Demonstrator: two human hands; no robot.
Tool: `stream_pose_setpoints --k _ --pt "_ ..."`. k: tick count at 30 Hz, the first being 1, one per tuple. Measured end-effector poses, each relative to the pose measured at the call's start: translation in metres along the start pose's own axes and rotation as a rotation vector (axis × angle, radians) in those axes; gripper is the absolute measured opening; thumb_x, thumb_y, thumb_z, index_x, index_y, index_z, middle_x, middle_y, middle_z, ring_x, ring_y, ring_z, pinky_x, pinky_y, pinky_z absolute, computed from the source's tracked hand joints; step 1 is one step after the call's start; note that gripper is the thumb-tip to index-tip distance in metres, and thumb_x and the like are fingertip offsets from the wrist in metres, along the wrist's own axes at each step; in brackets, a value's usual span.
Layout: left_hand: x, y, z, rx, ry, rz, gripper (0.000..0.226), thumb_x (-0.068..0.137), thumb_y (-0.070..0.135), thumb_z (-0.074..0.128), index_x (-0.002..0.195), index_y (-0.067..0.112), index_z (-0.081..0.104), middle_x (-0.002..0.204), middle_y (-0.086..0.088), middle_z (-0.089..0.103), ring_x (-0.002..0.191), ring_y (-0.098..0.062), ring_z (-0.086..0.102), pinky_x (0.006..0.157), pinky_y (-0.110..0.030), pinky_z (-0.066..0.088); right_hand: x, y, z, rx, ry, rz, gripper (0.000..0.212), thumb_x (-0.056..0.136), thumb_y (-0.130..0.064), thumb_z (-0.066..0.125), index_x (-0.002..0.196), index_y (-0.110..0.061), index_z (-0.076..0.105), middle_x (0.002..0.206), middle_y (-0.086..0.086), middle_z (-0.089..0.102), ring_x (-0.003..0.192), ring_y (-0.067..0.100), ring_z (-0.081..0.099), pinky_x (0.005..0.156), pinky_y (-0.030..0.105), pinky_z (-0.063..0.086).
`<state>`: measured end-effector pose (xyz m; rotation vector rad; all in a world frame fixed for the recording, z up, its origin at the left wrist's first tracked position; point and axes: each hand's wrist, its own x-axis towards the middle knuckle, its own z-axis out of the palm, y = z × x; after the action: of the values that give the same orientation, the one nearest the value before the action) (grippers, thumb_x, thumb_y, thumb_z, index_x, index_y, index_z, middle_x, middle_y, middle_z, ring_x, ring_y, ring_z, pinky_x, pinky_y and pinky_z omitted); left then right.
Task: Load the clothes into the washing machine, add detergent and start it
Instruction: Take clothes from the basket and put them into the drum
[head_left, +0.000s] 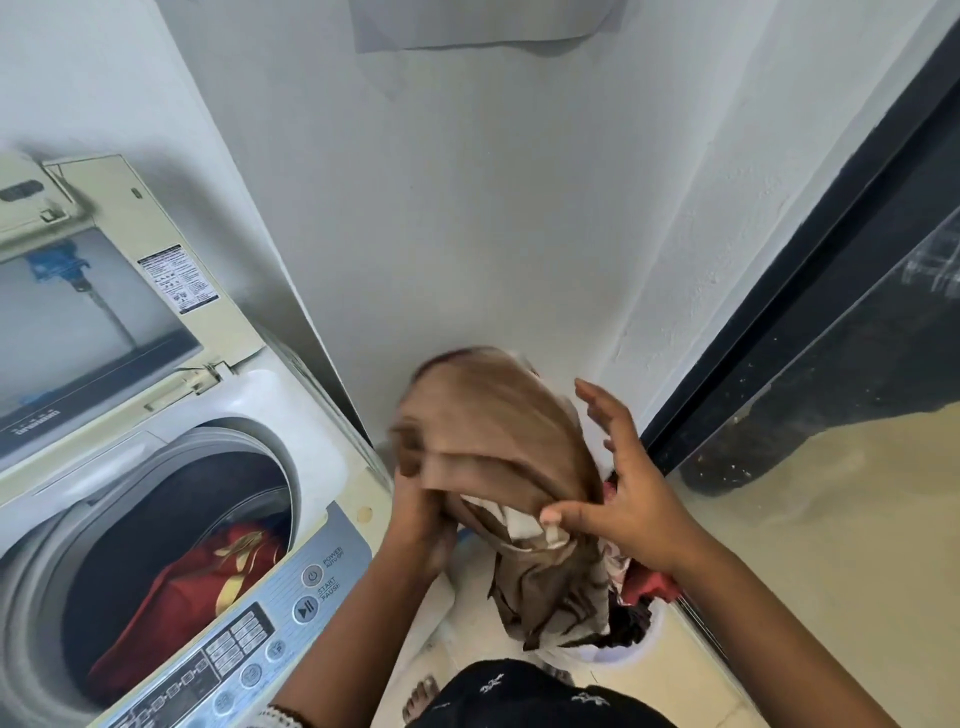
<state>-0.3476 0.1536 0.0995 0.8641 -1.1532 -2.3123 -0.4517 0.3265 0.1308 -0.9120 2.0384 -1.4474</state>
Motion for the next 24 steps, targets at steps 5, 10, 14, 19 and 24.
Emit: stream_pose_setpoints --k 5,10,14,19,24 --pt "-0.013 -0.003 0.006 -0.238 0.026 -0.251 0.043 0.097 0.045 0.038 0.108 0.012 0.063 0.111 -0.013 0.071 0.095 -0.024 0.069 0.08 -0.038 0.056 -0.005 0.014 0.033 0.294 -0.088 0.016 0.115 0.046 -0.014 0.097 0.138 -0.025 0.029 0.129 -0.006 0.058 0.119 0.0 0.059 0.093 0.015 0.048" --pt "-0.013 -0.013 0.003 0.364 -0.124 -0.068 0.019 0.093 0.022 0.063 0.112 0.024 0.061 0.098 0.012 0.075 0.096 -0.006 0.07 0.073 -0.018 0.055 0.005 0.02 0.018 0.247 0.256 0.074 0.077 0.052 -0.014 0.08 0.12 -0.032 0.05 0.101 -0.01 0.07 0.096 0.008 0.069 0.076 0.02 0.054" --pt "0.003 -0.031 -0.025 0.972 -0.081 0.426 0.126 0.06 0.03 0.088 0.152 0.032 0.004 0.149 0.019 0.023 0.139 0.011 0.022 0.116 -0.02 0.022 0.009 0.014 -0.004 -0.713 0.209 -0.032 0.074 0.065 -0.018 0.066 0.132 -0.04 0.043 0.106 -0.007 0.062 0.089 0.02 0.064 0.065 0.036 0.055" --pt "0.001 -0.03 -0.007 0.946 -0.391 0.486 0.104 0.066 0.021 0.088 0.145 0.038 0.023 0.138 0.005 0.051 0.126 -0.011 0.053 0.102 -0.034 0.048 0.008 -0.008 0.026 -0.742 0.163 -0.299 0.079 0.06 -0.003 0.066 0.129 -0.036 0.046 0.111 -0.007 0.062 0.093 0.018 0.059 0.071 0.035 0.054" --pt "0.006 -0.006 -0.014 0.556 -0.203 0.416 0.065 0.066 0.011 0.082 0.124 0.015 0.053 0.108 0.005 0.072 0.098 -0.012 0.069 0.083 -0.027 0.056 0.004 -0.007 0.006 -0.322 0.057 -0.344 0.09 0.065 -0.03 0.09 0.14 -0.035 0.041 0.142 -0.012 0.04 0.135 0.012 0.041 0.107 0.023 0.04"
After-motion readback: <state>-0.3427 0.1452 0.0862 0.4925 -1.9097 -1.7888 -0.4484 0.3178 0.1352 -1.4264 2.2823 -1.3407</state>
